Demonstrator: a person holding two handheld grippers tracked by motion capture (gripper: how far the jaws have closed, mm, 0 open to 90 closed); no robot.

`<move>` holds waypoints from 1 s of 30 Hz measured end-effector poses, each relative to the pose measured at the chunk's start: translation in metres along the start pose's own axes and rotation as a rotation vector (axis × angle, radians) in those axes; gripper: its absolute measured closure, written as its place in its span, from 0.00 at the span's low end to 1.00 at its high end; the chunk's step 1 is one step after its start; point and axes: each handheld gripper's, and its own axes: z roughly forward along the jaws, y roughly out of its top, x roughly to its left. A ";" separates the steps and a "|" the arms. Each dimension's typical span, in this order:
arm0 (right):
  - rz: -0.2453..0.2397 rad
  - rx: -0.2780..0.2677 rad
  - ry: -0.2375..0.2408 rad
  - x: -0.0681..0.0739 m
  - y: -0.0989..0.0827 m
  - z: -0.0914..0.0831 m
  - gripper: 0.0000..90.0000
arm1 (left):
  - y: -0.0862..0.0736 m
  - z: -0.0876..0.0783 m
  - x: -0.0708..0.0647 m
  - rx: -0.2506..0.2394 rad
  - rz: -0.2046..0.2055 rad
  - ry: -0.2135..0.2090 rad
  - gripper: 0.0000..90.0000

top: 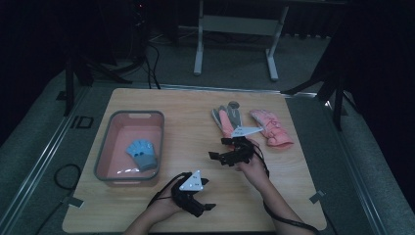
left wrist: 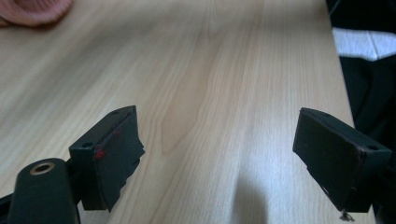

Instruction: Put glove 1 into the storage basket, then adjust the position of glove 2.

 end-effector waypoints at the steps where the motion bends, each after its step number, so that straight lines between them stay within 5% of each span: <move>1: 0.003 0.002 0.006 -0.001 -0.001 -0.001 0.15 | -0.001 -0.001 0.000 0.003 0.002 0.005 0.17; 8: 0.035 -0.029 0.011 -0.009 -0.005 -0.014 0.15 | -0.007 -0.005 0.002 -0.002 -0.017 -0.002 0.17; 15: 0.053 -0.012 -0.061 -0.018 0.000 -0.023 0.13 | -0.008 -0.003 0.001 0.010 -0.011 -0.004 0.17; 21: 0.032 0.027 -0.172 -0.038 0.008 -0.028 0.48 | -0.009 -0.005 0.000 0.012 -0.014 -0.003 0.17; 24: 0.047 0.033 -0.210 -0.054 0.014 -0.030 0.56 | -0.010 -0.004 0.000 0.021 -0.013 -0.006 0.17; 30: 0.025 0.040 -0.320 -0.086 0.022 -0.029 0.57 | -0.010 -0.002 -0.002 0.042 0.006 -0.009 0.17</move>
